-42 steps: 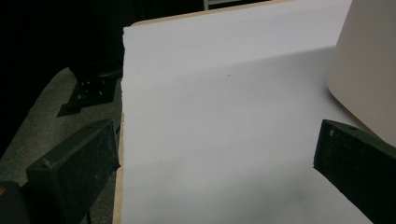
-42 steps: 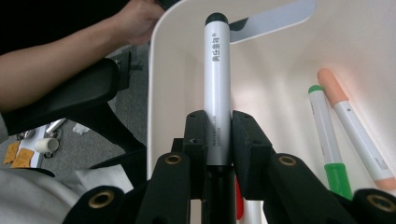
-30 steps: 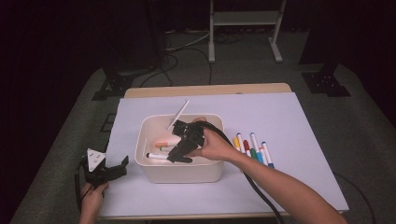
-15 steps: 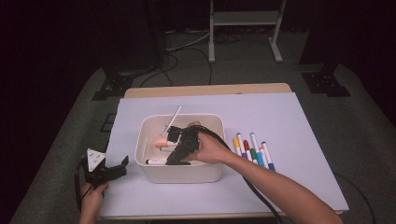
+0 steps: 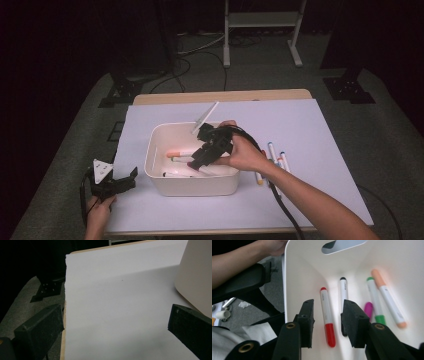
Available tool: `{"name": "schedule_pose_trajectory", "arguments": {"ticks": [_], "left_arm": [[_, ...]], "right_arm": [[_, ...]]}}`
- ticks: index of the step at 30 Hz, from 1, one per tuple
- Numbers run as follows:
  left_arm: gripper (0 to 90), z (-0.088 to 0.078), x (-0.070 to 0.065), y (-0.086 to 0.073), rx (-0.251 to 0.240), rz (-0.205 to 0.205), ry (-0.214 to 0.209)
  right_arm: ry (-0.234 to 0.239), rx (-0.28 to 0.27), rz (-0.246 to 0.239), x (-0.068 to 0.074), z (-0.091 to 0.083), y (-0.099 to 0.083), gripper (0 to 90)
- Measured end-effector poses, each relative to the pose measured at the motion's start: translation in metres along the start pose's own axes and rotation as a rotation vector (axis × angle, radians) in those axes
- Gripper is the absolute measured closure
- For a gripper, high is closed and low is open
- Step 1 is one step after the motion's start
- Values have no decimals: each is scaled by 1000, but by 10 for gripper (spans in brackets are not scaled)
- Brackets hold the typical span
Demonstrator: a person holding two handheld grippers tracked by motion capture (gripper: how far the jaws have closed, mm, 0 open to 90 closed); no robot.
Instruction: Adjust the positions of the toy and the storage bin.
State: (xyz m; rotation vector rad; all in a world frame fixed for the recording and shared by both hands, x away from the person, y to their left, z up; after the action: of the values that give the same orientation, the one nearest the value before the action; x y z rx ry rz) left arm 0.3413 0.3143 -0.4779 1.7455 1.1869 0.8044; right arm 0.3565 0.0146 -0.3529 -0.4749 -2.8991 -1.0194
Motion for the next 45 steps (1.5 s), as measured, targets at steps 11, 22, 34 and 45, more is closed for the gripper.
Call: {"name": "schedule_pose_trajectory", "arguments": {"ticks": [11, 22, 34, 45], "left_arm": [[0, 1, 0, 0, 0, 5, 2], [0, 0, 0, 0, 8, 11, 4], [0, 1, -1, 0, 10, 13, 3], [0, 1, -1, 0, 7, 15, 7]], "right_arm": [[-99, -95, 71, -18, -59, -36, 522], [-193, -168, 178, -36, -105, -86, 486], [-269, -182, 283, -53, -117, -148, 475], [-329, -132, 371, -67, -106, -202, 474]]}}
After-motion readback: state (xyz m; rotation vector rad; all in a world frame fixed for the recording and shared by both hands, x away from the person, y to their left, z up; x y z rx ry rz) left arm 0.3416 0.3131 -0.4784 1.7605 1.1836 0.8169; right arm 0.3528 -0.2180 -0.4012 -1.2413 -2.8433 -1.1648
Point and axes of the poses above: each handheld gripper's, and its own axes: z roughly forward along the jaws, y roughly out of its top, x roughly to its left, the point moved 6 cm from there along z, roughly forward along the jaws, and after that the axes turned 8 degrees about -y, right-handed, at the moved point
